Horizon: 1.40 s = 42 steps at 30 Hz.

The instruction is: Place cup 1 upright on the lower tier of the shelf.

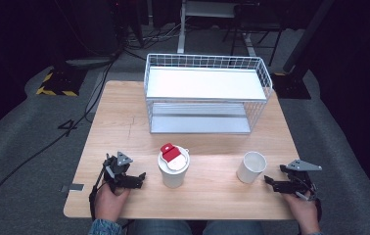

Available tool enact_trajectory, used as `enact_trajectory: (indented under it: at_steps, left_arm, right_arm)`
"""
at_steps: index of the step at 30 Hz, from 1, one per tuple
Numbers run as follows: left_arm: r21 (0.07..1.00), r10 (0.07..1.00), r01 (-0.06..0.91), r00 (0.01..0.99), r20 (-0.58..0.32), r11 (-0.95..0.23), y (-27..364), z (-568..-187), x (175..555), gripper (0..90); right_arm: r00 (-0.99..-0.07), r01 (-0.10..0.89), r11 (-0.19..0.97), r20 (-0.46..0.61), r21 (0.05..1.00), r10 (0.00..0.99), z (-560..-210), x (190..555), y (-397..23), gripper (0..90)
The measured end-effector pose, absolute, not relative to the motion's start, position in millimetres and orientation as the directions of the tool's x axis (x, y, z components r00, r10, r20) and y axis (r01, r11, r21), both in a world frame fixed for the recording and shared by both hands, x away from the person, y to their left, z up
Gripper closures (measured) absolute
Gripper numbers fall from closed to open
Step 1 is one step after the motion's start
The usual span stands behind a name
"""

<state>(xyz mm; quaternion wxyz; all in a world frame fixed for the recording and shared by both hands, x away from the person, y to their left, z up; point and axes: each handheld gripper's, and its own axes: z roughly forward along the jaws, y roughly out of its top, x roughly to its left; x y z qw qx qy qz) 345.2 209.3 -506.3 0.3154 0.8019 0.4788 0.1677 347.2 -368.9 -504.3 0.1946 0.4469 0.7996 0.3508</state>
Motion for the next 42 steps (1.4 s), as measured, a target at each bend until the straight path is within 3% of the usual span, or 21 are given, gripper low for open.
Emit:
enact_trajectory:
  at_steps: [35,42]
  left_arm:
    - [0.666,0.879,0.666,0.476,-0.032,-0.336,208.4,-506.3,346.8,0.3]
    - [0.665,0.878,0.666,0.477,-0.031,-0.338,208.5,-506.2,346.8,0.3]
  right_arm:
    - [-0.516,0.58,0.338,0.014,0.741,0.856,-502.4,344.2,-372.2,18.2]
    - [-0.533,0.533,0.318,0.018,0.784,0.846,-487.6,332.4,-373.4,18.4]
